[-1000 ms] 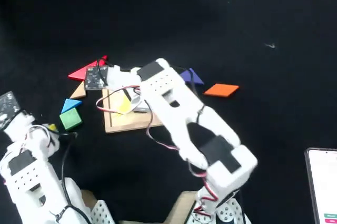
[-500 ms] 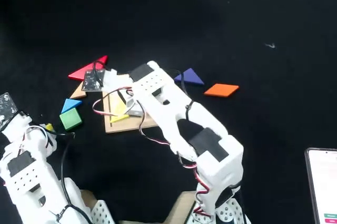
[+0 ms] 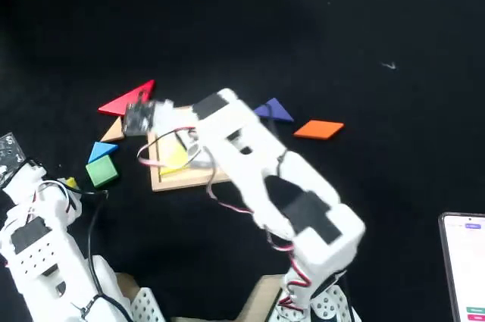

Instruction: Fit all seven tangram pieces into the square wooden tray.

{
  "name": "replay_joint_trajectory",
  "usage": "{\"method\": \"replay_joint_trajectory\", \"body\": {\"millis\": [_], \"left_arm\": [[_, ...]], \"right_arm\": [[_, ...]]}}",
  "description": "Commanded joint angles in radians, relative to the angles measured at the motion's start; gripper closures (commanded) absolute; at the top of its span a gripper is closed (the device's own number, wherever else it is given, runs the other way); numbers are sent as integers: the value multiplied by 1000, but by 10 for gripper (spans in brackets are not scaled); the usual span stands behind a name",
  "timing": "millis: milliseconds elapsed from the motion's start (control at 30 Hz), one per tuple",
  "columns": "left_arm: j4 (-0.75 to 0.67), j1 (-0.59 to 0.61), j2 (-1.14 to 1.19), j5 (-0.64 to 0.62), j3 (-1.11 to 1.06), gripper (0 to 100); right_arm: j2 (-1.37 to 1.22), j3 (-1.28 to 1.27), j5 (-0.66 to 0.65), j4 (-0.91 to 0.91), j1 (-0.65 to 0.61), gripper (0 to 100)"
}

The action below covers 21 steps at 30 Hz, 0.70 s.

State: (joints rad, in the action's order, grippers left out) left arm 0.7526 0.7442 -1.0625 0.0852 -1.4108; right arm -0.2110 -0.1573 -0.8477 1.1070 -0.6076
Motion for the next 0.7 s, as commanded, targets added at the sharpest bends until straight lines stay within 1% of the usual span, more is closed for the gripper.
{"method": "replay_joint_trajectory", "body": {"millis": [0,67,100,133,233,333,500,667], "left_arm": [[-18,-12,-15,6,4,776],[-18,-12,-15,6,4,776],[-18,-12,-15,6,4,776],[-18,-12,-15,6,4,776],[-18,-12,-15,6,4,776],[-18,-15,-15,6,4,776],[-18,-48,-15,6,2,776],[-18,-48,-15,6,2,776]], "right_arm": [[77,30,103,-236,66,890],[41,-15,160,-387,68,989],[15,-36,166,-446,66,986],[-12,-51,161,-488,64,962],[-93,-48,129,-519,66,974],[-162,-1,97,-482,64,985],[-220,68,84,-358,63,987],[-220,77,-86,-163,20,987]]}}
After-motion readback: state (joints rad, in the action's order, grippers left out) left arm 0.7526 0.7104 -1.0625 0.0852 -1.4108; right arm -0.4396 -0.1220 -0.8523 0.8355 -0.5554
